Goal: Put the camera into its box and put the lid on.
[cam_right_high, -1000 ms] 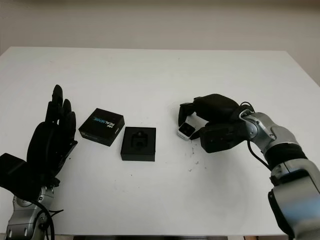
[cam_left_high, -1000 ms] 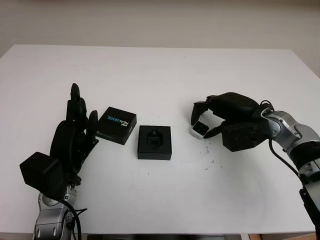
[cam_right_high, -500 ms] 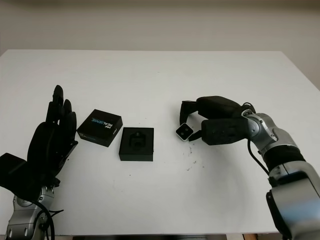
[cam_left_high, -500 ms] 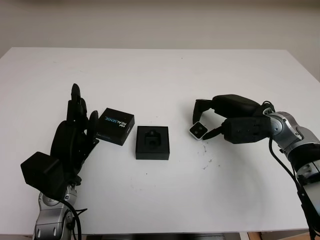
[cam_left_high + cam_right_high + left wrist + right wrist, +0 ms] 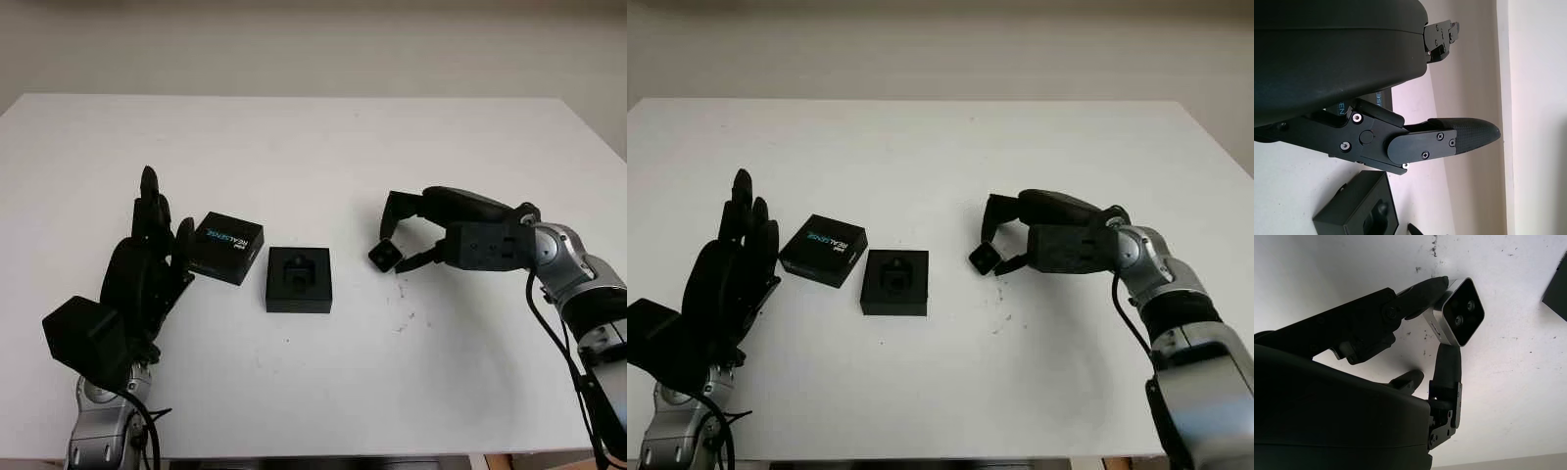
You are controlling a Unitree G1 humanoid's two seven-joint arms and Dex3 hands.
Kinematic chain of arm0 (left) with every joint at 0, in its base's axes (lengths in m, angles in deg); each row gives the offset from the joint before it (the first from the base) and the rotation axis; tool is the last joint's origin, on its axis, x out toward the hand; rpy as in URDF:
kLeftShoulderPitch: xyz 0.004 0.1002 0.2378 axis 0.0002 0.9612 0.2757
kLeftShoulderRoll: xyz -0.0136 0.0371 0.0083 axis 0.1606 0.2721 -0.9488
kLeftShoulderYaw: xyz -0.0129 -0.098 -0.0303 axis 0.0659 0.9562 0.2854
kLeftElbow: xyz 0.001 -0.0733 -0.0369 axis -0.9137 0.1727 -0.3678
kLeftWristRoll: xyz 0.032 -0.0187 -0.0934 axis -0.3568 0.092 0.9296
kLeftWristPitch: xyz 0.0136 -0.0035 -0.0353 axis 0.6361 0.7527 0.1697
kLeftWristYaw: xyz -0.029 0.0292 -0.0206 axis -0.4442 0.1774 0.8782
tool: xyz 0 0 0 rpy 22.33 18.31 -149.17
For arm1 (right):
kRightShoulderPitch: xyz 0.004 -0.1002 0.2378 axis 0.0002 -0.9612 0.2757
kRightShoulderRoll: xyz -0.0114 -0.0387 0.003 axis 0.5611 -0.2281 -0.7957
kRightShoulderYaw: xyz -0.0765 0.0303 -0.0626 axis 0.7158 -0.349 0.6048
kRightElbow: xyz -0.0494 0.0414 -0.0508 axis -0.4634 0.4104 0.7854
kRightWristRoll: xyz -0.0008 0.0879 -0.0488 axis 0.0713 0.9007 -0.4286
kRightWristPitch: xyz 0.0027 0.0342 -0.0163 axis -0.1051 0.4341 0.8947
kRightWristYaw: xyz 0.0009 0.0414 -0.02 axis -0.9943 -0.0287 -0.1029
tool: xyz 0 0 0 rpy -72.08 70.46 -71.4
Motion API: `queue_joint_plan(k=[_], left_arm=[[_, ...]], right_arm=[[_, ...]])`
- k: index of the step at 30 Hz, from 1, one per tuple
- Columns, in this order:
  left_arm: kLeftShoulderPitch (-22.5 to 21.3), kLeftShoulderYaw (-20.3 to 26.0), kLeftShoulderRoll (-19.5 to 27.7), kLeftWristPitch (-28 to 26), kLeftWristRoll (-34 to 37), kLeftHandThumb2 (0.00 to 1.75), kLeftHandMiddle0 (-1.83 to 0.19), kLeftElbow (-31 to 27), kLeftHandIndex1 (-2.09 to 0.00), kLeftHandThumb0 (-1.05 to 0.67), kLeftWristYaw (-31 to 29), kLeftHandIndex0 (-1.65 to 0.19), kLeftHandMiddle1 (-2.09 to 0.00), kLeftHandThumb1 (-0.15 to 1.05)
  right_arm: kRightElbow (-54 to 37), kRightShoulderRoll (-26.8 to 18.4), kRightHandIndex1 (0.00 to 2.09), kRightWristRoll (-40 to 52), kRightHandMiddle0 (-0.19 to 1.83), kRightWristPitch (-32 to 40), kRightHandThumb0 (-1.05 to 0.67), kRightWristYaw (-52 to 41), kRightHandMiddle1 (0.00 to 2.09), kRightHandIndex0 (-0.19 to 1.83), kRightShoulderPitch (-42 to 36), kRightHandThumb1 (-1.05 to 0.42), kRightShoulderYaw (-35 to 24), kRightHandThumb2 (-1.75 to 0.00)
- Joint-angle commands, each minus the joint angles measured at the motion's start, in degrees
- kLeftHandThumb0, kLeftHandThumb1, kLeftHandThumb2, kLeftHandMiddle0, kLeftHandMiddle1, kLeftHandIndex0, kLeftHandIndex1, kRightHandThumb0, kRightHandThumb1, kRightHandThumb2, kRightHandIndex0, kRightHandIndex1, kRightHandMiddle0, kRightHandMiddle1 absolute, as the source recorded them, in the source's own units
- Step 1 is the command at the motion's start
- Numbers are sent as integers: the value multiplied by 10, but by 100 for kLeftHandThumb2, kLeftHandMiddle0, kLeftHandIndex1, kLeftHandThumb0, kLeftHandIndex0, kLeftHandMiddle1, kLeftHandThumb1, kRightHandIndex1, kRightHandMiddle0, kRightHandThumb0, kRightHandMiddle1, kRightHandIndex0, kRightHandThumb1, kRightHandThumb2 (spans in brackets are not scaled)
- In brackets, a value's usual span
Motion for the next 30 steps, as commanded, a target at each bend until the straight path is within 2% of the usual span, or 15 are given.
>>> queue_joint_plan(k=[1,17,30], left_arm=[[3,-1,2,-1,1,51,19,-6,0,-74,-3,19,0,105],[1,0,5,2,-1,53,19,-2,0,-74,-8,19,0,105],[0,6,11,-1,7,51,19,1,0,-73,-14,19,0,105]], right_arm=[[14,9,27,0,20,10,-36,-4,191,45,-21,-102,2,-6],[9,13,22,14,19,15,-35,-13,192,42,-34,-102,-9,-5],[16,40,20,97,15,46,-37,-68,191,39,-42,-103,-64,-5]])
